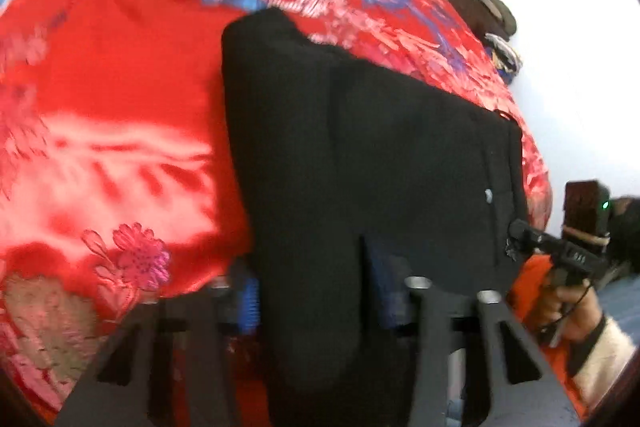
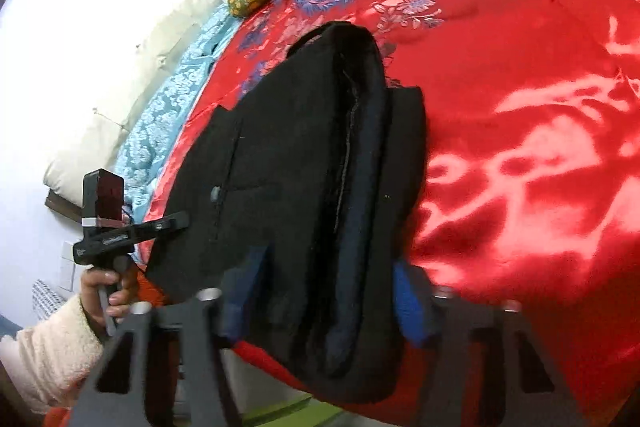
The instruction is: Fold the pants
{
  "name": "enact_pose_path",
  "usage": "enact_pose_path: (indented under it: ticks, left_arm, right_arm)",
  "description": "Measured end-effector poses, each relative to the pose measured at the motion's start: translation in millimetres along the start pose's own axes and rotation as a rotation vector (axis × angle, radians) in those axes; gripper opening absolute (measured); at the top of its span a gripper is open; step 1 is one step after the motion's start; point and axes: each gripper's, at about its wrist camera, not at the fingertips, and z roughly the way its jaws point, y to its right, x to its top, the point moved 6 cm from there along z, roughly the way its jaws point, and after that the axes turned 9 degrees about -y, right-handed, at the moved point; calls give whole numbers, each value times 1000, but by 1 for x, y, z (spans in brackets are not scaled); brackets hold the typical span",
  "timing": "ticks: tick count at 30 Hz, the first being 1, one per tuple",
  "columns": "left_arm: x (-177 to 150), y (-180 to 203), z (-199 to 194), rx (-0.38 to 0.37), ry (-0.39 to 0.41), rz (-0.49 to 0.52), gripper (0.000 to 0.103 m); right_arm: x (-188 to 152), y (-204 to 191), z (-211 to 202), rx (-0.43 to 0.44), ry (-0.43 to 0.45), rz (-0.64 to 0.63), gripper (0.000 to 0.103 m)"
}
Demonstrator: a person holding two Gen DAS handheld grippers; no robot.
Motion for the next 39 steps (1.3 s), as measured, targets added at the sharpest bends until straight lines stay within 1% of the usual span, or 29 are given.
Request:
enact_pose_path:
  ticks: [1, 3, 5, 7, 9, 12, 13, 15, 17, 19, 21, 23, 26, 28, 31, 32, 34, 35, 36, 37, 38, 39]
  left_arm:
    - [0, 4, -5, 11, 12, 9, 33]
    - [-2, 14, -16, 36, 39, 33, 30]
    - [-3, 20, -27, 39, 61, 45, 29]
    - [-1, 27, -41, 21, 86, 43, 28]
    - [2, 28, -53, 13, 103, 47, 28]
    - [14, 32, -64, 18, 117, 58, 28]
    - [23, 34, -69, 21, 126, 62, 28]
    - [39, 36, -72, 21, 143, 64, 28]
    - [62, 35, -77, 18, 167, 64, 28]
    - [86, 36, -80, 18, 193, 65, 28]
    - [113, 37, -80, 35, 219, 78, 28]
    - [136, 34, -75, 45, 229, 75, 28]
    - [174, 29, -61, 65, 233, 67, 28]
    - [197, 27, -46, 87, 230, 72, 28]
    - [221, 20, -16, 129, 219, 79, 29]
    - [224, 16, -6, 150, 211, 81, 31]
    - [225, -3, 33, 265, 149, 62, 43]
    - [222, -11, 46, 324, 118, 49, 56]
    - [214, -22, 57, 380, 93, 33, 67]
    - [207, -27, 57, 378, 109, 24, 70]
    - [197, -30, 50, 371, 146, 17, 81]
    - [191, -31, 43, 382, 163, 16, 92]
  right_arm:
    - [-1, -5, -2, -6, 9, -15, 46]
    - [-2, -16, -10, -21, 40, -50, 35]
    - [-2, -26, -19, -10, 68, -65, 32]
    - [0, -35, -25, -5, 85, -84, 31]
    - [2, -43, -31, 20, 93, -91, 31]
    - [15, -54, -38, 45, 104, -110, 31]
    - [20, -58, -39, 51, 107, -115, 31]
    - [38, -67, -44, 60, 121, -132, 31]
    - [60, -74, -50, 63, 138, -153, 31]
    - [85, -78, -54, 53, 155, -177, 31]
    - [117, -80, -56, 41, 173, -199, 31]
    - [144, -79, -54, 25, 183, -217, 31]
    - [189, -66, -43, 0, 193, -213, 31]
    - [210, -54, -33, -14, 199, -208, 31]
    - [234, -32, -14, -31, 195, -189, 30]
    - [241, -20, -2, -45, 184, -175, 31]
    - [245, 3, 19, -77, 143, -140, 32]
    - [245, 14, 29, -111, 117, -122, 39]
    - [242, 28, 40, -166, 87, -92, 47]
    - [239, 38, 44, -168, 75, -58, 51]
    - [235, 42, 42, -135, 94, -31, 61]
    - [232, 44, 36, -115, 120, -16, 69]
